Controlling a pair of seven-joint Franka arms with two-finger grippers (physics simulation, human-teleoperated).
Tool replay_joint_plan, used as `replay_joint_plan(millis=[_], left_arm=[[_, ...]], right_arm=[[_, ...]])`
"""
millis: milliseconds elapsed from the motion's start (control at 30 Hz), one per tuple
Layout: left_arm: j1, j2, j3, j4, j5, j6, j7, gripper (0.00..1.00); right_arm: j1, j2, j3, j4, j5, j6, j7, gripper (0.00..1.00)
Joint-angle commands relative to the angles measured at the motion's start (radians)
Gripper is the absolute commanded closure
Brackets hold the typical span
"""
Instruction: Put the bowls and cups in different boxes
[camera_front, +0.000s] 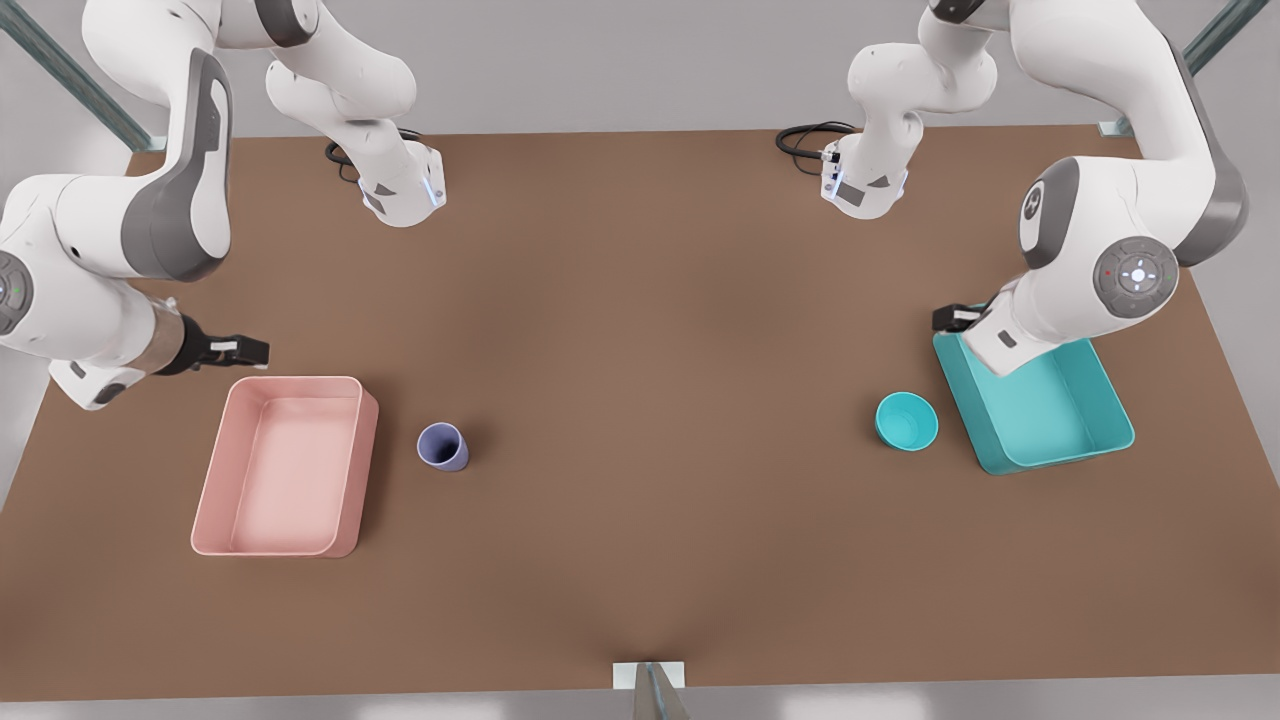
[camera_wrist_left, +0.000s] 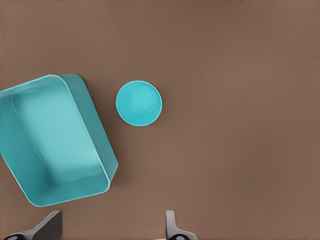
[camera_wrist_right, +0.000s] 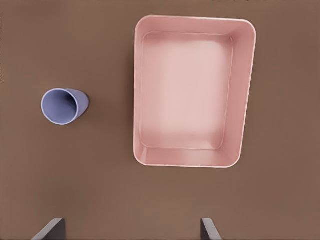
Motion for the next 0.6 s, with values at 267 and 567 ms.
replay_joint_plan(millis=[267, 567], left_arm=[[-0.164, 0.237, 0.015, -0.209, 0.175, 0.647, -0.026, 0.00], [-0.164, 0.297, 0.075, -0.399, 0.197, 0.799, -0.033, 0.00]], right_arm=[[0.239, 0.244, 0.001, -0.016, 0.083, 0.313, 0.224, 0.00], [0.218, 0.297, -0.002, -0.249, 0.088, 0.775, 0.282, 0.00]])
